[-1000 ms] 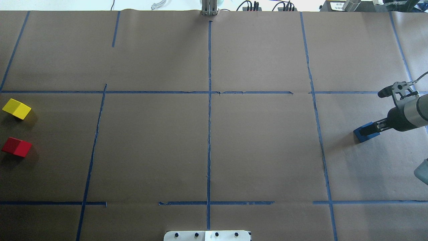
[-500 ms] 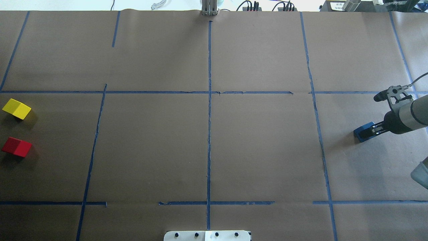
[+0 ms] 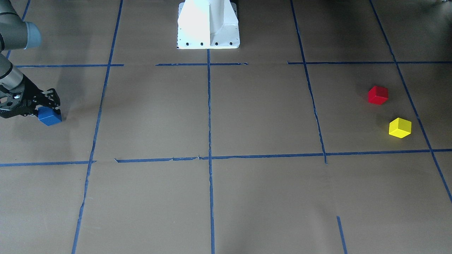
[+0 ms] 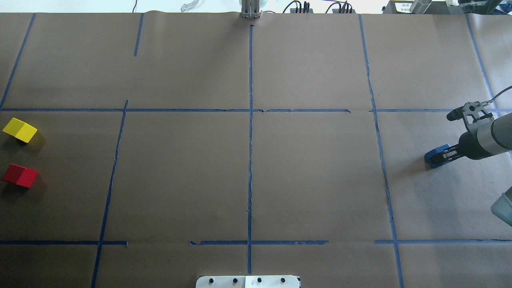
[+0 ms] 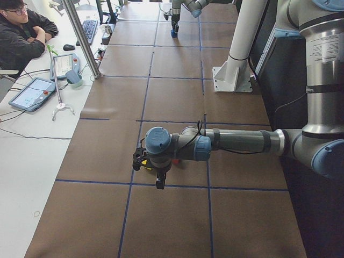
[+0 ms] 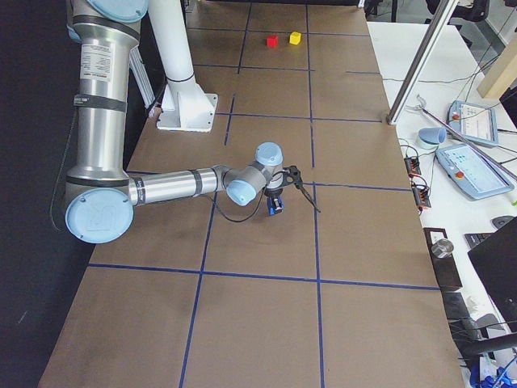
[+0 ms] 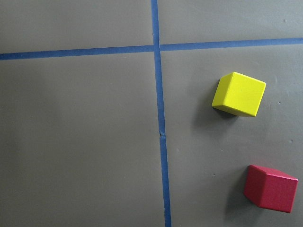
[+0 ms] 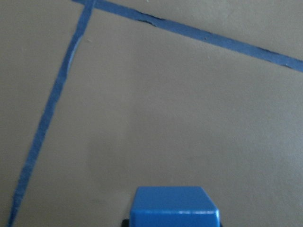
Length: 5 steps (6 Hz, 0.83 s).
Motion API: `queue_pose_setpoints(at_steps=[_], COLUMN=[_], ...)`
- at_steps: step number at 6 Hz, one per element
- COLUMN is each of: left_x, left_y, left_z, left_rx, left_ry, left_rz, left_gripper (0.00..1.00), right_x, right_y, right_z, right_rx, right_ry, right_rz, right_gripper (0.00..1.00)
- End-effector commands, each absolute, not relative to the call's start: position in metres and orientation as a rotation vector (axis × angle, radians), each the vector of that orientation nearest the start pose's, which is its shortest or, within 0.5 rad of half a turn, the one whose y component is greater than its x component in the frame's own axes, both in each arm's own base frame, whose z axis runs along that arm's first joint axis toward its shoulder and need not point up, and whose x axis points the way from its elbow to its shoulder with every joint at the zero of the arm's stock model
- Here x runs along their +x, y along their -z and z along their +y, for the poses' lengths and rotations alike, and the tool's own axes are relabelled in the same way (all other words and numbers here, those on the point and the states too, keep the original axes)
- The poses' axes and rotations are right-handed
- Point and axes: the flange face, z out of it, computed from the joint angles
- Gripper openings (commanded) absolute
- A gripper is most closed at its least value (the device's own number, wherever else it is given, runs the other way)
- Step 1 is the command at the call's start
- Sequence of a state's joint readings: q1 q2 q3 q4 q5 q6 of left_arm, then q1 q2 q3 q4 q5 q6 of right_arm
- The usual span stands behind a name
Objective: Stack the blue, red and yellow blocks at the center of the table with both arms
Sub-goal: 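Close the right gripper on the blue cube and lift it, then carry the blue cube with the right gripper to the table center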
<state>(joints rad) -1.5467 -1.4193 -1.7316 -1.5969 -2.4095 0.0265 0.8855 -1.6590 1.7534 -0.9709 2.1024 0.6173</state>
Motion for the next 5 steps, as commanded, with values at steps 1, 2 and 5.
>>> queue_pose_setpoints(at_steps=[1, 2, 5], left_x=[-0.049, -0.049, -0.049], left_y=[-0.641, -0.64, -0.637], left_z=[-0.431, -0.432, -0.433], left_rx=[0.037, 0.04, 0.045], left_ry=[-0.064, -0.066, -0.068], left_rz=[0.838, 0.839, 0.839], left_gripper=[1.0, 1.0, 1.0], right_x=[-0.287, -0.336, -0.487], right_y=[-0.46, -0.399, -0.226], right_z=[-0.472, -0.488, -0.48], right_rx=[0.2, 0.166, 0.076], right_ry=[0.155, 0.153, -0.004], right_rz=[-0.851, -0.862, -0.779], right_gripper=[0.0, 0.0, 0.0])
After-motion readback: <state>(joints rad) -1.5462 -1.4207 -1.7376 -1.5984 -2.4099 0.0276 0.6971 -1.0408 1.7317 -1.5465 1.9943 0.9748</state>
